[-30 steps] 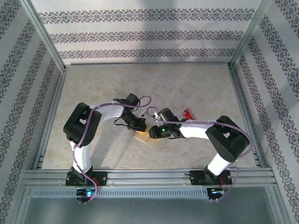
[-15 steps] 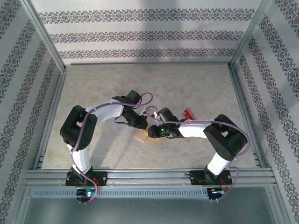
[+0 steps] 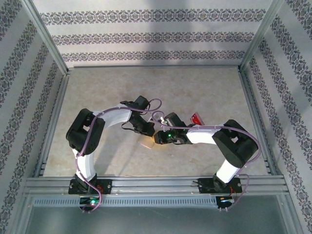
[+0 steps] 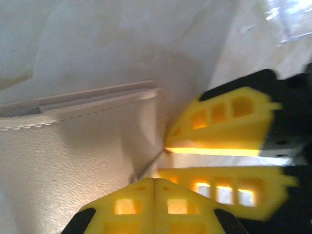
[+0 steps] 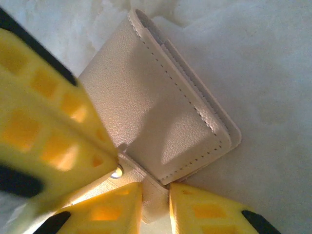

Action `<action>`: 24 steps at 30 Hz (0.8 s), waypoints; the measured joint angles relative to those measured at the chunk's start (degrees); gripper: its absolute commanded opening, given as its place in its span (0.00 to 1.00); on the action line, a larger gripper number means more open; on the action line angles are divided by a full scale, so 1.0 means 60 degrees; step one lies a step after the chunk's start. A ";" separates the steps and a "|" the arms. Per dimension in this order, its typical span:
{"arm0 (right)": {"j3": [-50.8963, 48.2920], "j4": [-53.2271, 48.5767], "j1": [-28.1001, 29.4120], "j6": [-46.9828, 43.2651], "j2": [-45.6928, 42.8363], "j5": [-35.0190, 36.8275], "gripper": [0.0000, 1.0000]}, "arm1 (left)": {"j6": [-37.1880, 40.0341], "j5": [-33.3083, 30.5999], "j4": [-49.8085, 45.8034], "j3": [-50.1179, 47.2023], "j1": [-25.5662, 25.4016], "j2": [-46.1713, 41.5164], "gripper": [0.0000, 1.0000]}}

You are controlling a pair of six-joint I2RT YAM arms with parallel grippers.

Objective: Put the credit cards into the card holder

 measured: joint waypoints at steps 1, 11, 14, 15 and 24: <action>0.0000 -0.0007 0.0000 -0.0004 -0.0015 0.0000 0.24 | 0.0040 -0.0011 0.0007 0.0004 0.0007 0.0069 0.00; 0.0000 -0.0215 0.0000 0.0033 -0.0605 -0.0004 0.28 | 0.0251 -0.0186 0.0095 -0.0040 0.0018 0.0040 0.00; 0.0000 -0.0208 -0.0004 0.0102 -0.0703 -0.0029 0.29 | 0.0284 -0.0204 0.0095 -0.0040 0.0018 0.0007 0.00; 0.0000 -0.0208 0.0000 0.0109 -0.0703 -0.0029 0.29 | 0.0284 -0.0211 0.0091 -0.0040 0.0022 0.0004 0.00; 0.0004 -0.0164 0.0000 0.0178 -0.0594 -0.0029 0.28 | 0.0361 -0.0514 0.0047 -0.0036 0.0080 -0.0055 0.00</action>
